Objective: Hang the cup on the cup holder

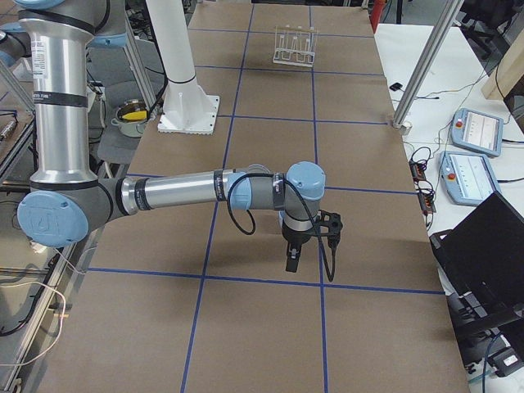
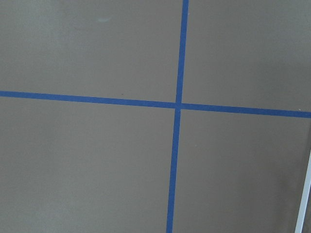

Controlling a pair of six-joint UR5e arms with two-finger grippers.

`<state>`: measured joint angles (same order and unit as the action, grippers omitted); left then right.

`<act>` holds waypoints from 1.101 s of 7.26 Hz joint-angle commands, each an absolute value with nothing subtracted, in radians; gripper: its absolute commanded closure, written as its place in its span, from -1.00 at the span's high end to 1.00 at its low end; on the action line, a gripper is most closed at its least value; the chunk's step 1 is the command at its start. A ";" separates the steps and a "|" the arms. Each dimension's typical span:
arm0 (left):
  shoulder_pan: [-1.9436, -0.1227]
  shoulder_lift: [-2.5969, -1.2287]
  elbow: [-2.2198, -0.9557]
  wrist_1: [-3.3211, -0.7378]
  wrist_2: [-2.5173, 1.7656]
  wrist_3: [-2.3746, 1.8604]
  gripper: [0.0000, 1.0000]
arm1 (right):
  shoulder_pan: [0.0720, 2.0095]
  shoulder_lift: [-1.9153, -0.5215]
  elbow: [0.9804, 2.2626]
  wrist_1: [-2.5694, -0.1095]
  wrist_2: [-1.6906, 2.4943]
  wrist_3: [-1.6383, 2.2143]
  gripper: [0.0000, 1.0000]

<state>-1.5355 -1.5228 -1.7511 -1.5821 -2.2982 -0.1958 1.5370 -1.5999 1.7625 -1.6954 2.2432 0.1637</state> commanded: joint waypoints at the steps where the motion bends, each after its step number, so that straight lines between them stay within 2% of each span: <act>1: -1.540 -1.523 -1.755 -1.582 -2.309 -0.198 0.97 | 1.532 -1.601 1.769 -1.642 2.215 0.170 1.00; 3: -1.542 -1.523 -1.770 -1.594 -2.394 -0.198 0.97 | 1.532 -1.582 1.753 -1.637 2.227 0.170 1.00; 6: -1.540 -1.525 -1.884 -1.594 -2.407 -0.204 0.97 | 1.526 -1.531 1.763 -1.629 2.282 0.184 1.00; 7: -1.539 -1.525 -1.879 -1.592 -2.407 -0.204 0.97 | 1.505 -1.532 1.750 -1.536 2.333 0.189 1.00; 8: -1.537 -1.535 -1.870 -1.592 -2.404 -0.204 0.97 | 1.496 -1.537 1.686 -1.399 2.385 0.190 1.00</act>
